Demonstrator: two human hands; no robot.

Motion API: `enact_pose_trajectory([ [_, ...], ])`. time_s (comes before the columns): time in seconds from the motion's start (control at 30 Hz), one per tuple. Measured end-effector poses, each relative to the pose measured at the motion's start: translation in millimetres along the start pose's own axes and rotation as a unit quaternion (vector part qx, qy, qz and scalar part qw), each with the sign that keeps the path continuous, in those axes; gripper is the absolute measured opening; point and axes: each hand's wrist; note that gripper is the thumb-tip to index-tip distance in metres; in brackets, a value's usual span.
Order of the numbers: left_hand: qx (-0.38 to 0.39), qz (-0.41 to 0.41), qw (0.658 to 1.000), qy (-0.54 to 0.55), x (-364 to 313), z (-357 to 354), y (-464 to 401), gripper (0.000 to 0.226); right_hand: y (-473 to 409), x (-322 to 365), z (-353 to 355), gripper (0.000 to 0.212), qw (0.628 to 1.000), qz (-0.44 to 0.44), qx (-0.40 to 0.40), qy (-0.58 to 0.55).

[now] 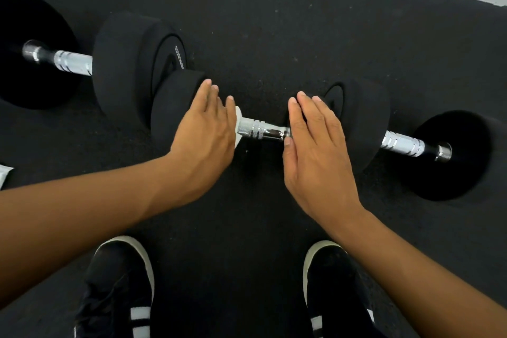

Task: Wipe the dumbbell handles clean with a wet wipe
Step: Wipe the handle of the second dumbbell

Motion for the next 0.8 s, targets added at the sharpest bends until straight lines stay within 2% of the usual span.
enact_pose_trajectory([
  [0.1, -0.044, -0.014, 0.992, 0.116, -10.3, 2.3, -11.3, 0.066, -1.1, 1.3, -1.4, 0.055, 1.000, -0.005, -0.006, 0.000],
  [0.17, -0.080, -0.082, 0.972, 0.204, -18.6, 2.5, -22.6, 0.066, -1.7, 2.7, -1.8, 0.054, 1.000, -0.005, -0.012, -0.002],
  [0.23, -0.116, -0.148, 0.953, 0.239, -23.7, 3.0, -31.7, 0.069, -1.6, 3.5, -1.9, 0.053, 1.000, -0.007, -0.015, 0.000],
  [0.3, -0.125, -0.174, 0.940, 0.267, -21.8, 1.8, -33.2, 0.073, -1.1, 2.9, -2.1, 0.053, 1.000, -0.006, -0.016, 0.000],
  [0.37, -0.120, -0.171, 0.940, 0.270, -16.9, -1.8, -28.5, 0.078, -0.4, 1.7, -2.1, 0.053, 1.000, -0.002, -0.015, 0.001],
  [0.47, -0.093, -0.110, 0.960, 0.238, -8.9, -5.2, -19.2, 0.073, 0.3, 0.6, -2.5, 0.055, 1.000, 0.003, -0.010, 0.006],
  [0.57, -0.076, -0.032, 0.973, 0.217, -0.2, -8.5, -18.7, 0.041, 0.9, -1.0, -1.6, 0.055, 1.000, 0.006, -0.009, 0.013],
  [0.63, -0.055, -0.012, 0.976, 0.211, 2.4, -8.1, -19.0, 0.032, 1.0, -1.6, -1.5, 0.055, 1.000, 0.008, -0.006, 0.015],
  [0.7, -0.058, -0.033, 0.969, 0.236, 1.2, -6.8, -22.8, 0.035, 0.6, -1.2, -2.2, 0.056, 1.000, 0.005, -0.005, 0.013],
  [0.8, -0.098, -0.126, 0.946, 0.282, -7.6, -0.2, -30.9, 0.053, 0.5, 0.1, -3.9, 0.055, 1.000, 0.001, -0.009, 0.009],
])
Point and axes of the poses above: each hand's wrist, its own y-axis away from the middle knuckle, its own z-axis out of the back of the hand, x = y × z, and after that the axes turned 1 degree about -y, right-handed
